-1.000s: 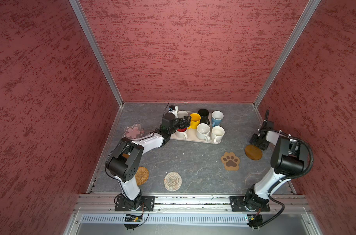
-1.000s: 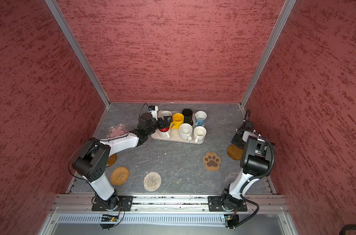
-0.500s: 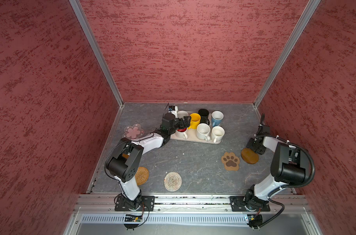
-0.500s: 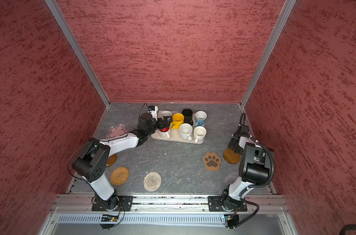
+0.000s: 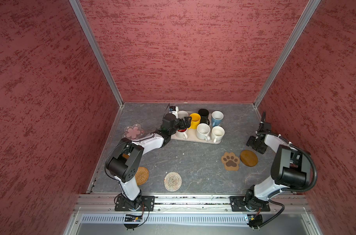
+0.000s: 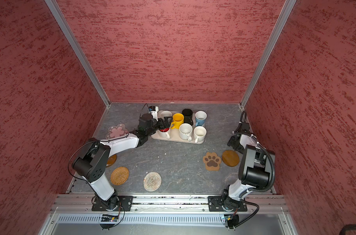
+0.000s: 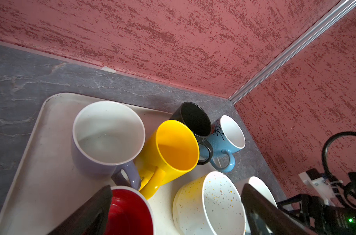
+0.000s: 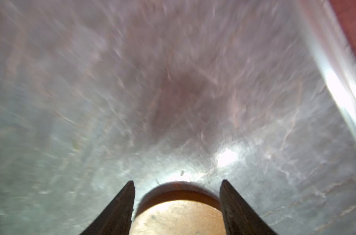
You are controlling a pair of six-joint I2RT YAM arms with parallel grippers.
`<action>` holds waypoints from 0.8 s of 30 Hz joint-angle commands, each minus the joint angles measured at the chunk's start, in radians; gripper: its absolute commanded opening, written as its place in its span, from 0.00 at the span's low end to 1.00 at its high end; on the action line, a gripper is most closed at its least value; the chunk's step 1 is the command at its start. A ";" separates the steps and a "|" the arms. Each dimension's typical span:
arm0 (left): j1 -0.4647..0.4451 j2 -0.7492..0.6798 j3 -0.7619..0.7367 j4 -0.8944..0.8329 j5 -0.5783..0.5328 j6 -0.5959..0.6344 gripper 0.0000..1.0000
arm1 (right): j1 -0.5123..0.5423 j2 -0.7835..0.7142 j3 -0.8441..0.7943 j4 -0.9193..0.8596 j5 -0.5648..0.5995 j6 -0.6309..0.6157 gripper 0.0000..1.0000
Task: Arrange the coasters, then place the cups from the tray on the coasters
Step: 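Move the left gripper to the zigzag coaster while the right reaches toward the tray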
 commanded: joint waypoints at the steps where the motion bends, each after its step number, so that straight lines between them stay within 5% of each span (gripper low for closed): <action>1: -0.021 -0.040 0.024 -0.046 -0.031 0.047 1.00 | 0.041 -0.081 0.069 0.006 -0.030 0.020 0.68; 9: -0.055 -0.147 0.064 -0.274 -0.114 0.124 1.00 | 0.276 -0.222 0.093 0.162 -0.012 -0.003 0.70; 24: -0.237 -0.365 0.010 -0.895 -0.377 -0.027 1.00 | 0.509 -0.353 -0.126 0.667 -0.135 0.130 0.68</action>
